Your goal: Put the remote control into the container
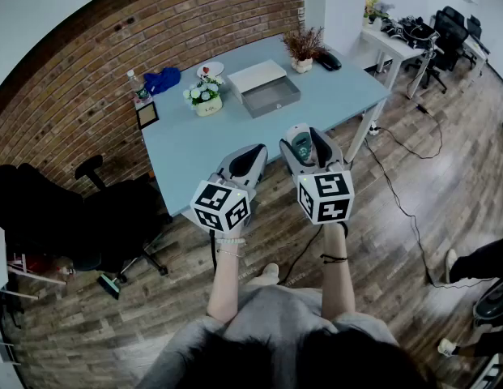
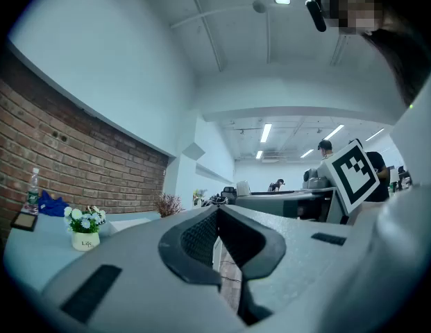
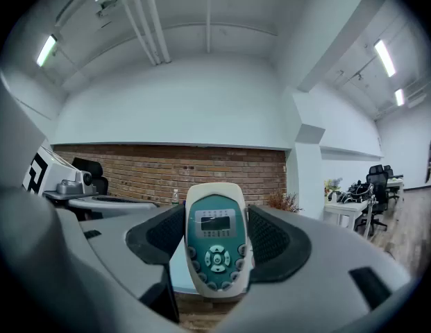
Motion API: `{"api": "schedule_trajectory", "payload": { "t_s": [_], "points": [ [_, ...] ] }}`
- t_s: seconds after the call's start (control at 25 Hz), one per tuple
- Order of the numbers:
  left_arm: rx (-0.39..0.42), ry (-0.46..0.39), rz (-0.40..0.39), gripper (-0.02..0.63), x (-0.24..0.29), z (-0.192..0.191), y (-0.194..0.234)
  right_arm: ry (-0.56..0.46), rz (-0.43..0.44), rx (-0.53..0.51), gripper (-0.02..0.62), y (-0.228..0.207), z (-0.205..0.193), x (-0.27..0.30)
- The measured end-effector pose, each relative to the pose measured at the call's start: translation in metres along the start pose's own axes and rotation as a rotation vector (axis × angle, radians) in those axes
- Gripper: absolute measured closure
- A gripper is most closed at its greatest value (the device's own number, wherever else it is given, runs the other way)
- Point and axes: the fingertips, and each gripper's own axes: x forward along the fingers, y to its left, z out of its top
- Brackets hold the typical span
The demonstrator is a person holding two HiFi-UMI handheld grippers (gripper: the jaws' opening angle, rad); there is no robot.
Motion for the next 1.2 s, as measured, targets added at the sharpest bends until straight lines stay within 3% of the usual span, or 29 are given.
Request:
{"api": "schedule_trajectory", "payload": {
  "t_s": [0.56,0.76,1.2],
  "points": [
    [-0.019,0.024,-0.004,0.603,0.007,-0.013,0.015,0.027,0.002,0.013,0.311,-0.002,-0.013,0.017],
    [-0.019,0.038,-0.024,0.603,0.017,-0.015,0.035,0.029,0.008,0.065,0.311,-0.006,-0.016,0.036],
    [-0.028,0.064,-0.088,0.603,0.032,-0.029,0.082,0.032,-0.078,0.085,0.311,-0.013,-0.028,0.076]
  ]
}}
